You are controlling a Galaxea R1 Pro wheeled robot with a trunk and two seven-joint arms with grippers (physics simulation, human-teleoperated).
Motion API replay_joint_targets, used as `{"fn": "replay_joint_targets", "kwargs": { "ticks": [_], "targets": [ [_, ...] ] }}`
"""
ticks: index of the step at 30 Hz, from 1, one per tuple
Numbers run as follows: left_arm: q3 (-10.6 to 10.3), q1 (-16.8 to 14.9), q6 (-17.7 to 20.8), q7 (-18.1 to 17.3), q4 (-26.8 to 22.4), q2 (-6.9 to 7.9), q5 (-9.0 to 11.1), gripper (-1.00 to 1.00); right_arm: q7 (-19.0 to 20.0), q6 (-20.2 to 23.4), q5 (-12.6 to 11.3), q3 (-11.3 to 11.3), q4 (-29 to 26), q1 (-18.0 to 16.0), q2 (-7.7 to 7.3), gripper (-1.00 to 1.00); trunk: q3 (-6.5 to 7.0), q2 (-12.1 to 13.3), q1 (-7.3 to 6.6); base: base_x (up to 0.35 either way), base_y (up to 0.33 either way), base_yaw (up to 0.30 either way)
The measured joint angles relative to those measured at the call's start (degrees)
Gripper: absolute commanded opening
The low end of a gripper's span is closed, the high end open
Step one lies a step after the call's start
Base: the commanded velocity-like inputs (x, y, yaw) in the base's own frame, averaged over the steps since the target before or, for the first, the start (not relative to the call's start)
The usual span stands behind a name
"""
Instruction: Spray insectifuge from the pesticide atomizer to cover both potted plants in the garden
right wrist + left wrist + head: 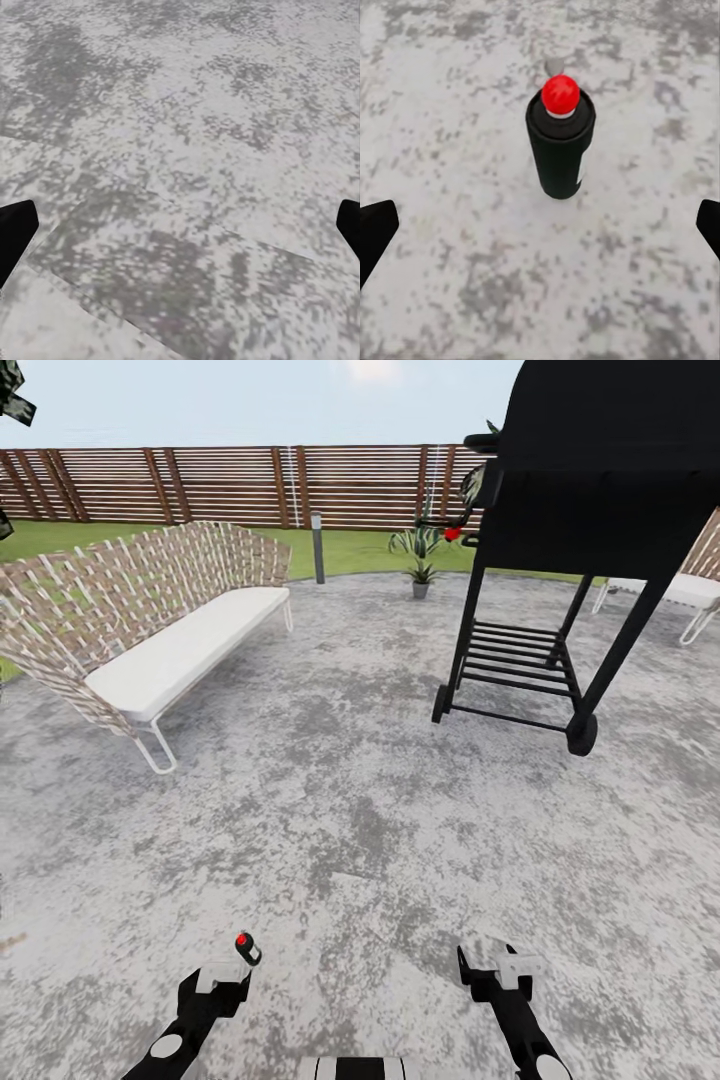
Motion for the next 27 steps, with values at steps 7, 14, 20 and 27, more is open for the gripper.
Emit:
{"fn": "replay_joint_targets", "kwargs": {
  "ticks": [7,14,20,27],
  "targets": [
    [-0.1,0.0,0.0,0.0,0.0,-0.03,0.0,1.0,0.0,0.0,0.0,0.0,0.0,0.0,0.0,1.0,0.0,0.0,-0.02,0.109,-0.052,0.01],
    [-0.1,0.0,0.0,0.0,0.0,-0.1,0.0,1.0,0.0,0.0,0.0,0.0,0.0,0.0,0.0,1.0,0.0,0.0,-0.01,0.169,-0.109,0.0],
    [0.0,0.0,0.0,0.0,-0.3,-0.12,0.1,1.0,0.0,0.0,0.0,0.0,0.0,0.0,0.0,1.0,0.0,0.0,0.0,0.02,-0.013,0.0],
    [0.0,0.0,0.0,0.0,-0.4,-0.12,0.1,1.0,0.0,0.0,0.0,0.0,-0.1,0.0,0.0,1.0,-0.69,0.0,0.08,0.001,-0.001,0.0]
  ]
}}
